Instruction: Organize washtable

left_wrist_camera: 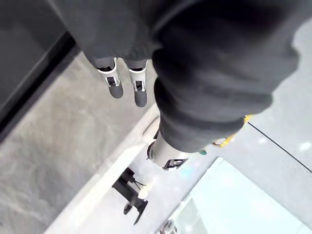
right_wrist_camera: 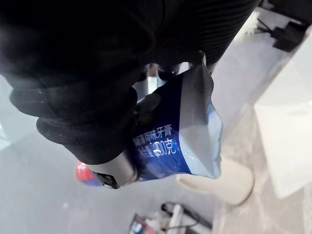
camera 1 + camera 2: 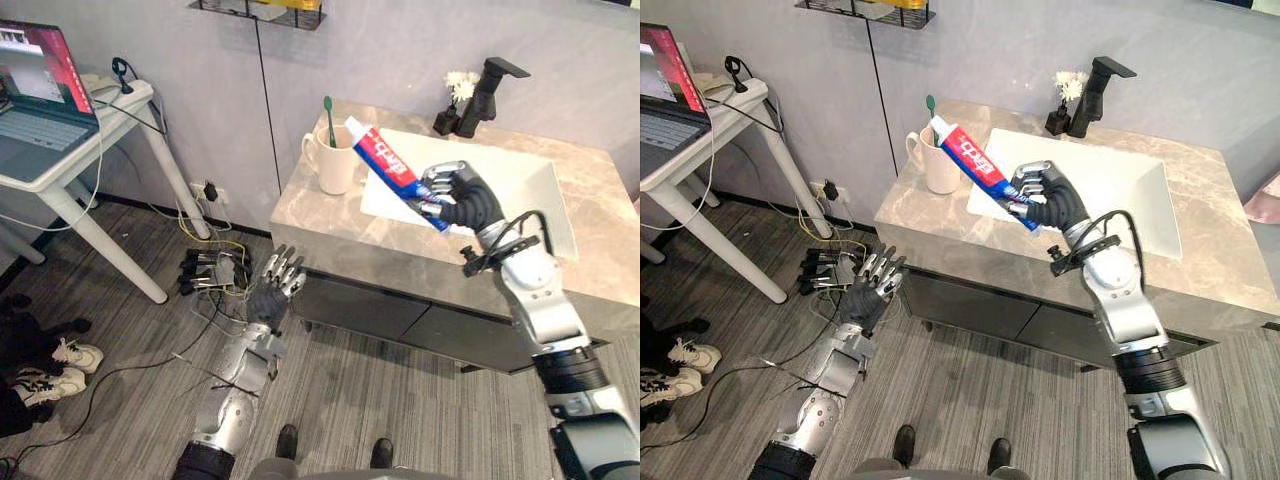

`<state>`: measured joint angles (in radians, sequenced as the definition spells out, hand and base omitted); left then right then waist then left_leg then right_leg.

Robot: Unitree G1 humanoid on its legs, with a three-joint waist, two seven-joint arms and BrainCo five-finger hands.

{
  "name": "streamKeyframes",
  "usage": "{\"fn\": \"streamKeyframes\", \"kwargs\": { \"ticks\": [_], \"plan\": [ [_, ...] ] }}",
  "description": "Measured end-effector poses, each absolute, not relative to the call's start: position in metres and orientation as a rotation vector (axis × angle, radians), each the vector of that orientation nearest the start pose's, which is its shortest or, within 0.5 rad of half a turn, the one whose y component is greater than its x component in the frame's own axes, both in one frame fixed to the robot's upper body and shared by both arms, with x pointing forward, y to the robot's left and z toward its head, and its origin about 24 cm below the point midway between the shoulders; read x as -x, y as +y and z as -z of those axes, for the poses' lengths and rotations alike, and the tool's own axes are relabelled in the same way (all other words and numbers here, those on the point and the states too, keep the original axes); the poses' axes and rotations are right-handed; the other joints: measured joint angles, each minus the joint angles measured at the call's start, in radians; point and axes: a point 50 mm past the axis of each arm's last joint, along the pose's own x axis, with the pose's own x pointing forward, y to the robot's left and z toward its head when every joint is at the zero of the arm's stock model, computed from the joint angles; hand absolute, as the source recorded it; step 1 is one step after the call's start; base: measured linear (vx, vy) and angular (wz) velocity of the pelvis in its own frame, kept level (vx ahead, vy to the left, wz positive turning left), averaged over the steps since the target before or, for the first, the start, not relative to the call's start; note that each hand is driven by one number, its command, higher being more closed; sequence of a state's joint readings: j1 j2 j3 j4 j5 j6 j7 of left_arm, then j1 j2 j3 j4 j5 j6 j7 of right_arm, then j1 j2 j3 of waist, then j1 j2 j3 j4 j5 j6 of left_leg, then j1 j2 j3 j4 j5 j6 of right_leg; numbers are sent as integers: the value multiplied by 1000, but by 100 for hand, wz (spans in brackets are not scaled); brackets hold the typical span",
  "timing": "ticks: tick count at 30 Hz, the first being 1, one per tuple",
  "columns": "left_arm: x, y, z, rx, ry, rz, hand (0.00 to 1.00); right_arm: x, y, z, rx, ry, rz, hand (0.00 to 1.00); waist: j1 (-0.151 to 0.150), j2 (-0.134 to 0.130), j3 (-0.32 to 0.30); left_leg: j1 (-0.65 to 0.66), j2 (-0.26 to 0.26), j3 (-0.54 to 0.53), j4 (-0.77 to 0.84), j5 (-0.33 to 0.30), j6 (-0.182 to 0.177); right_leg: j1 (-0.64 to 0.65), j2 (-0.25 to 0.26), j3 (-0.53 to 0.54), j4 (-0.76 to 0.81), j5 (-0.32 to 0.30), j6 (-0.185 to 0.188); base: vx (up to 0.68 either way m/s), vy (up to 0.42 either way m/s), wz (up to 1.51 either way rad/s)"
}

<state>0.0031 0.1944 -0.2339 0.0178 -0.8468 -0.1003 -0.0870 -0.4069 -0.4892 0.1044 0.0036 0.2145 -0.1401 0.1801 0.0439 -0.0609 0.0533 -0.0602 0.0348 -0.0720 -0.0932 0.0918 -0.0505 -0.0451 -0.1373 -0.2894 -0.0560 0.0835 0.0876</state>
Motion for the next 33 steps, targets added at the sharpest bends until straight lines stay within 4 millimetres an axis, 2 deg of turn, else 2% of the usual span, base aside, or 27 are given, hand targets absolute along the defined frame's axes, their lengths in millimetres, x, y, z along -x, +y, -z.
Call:
{"fn": "streamKeyframes", "kwargs": {
  "ticks": [5, 9, 18, 25, 27, 33],
  "plan": [
    [-261, 121, -58, 686, -1, 339, 0, -290, -140, -153, 231, -444, -484, 100, -12, -5, -7, 6, -8, -8, 0, 1, 2, 9, -8, -8, 3, 0, 0, -4, 7, 4],
    [-262, 113, -61, 671, 7, 387, 0, -283, -124, -139, 203, -401, -566, 100, -29, 2, -27, 6, -9, -8, 0, 1, 2, 10, -8, -11, 3, -1, 1, -6, 0, 1],
    [-270, 93, -76, 636, 0, 496, 0, -272, -117, -115, 182, -304, -619, 100, -35, 12, -49, 16, -9, -8, -8, 2, 1, 13, -9, -10, 2, -8, -5, -21, -2, -1],
    [-269, 95, -74, 610, 18, 502, 0, -267, -117, -105, 153, -271, -610, 100, -45, 11, -67, 14, -10, -17, -8, 3, 1, 18, -9, -19, -1, -13, 0, 9, -6, 4],
    [-270, 96, -73, 608, 30, 507, 0, -266, -119, -102, 157, -260, -602, 100, -59, 12, -71, 10, -12, -36, -5, 6, 0, 25, -11, -40, -1, -12, 4, 28, -11, 22],
    [-268, 93, -70, 607, 69, 535, 0, -263, -127, -94, 162, -229, -569, 100, -59, 15, -80, 3, -18, -50, -2, 10, 3, 33, -16, -57, -1, -12, 5, 3, -1, 11]
  ]
}}
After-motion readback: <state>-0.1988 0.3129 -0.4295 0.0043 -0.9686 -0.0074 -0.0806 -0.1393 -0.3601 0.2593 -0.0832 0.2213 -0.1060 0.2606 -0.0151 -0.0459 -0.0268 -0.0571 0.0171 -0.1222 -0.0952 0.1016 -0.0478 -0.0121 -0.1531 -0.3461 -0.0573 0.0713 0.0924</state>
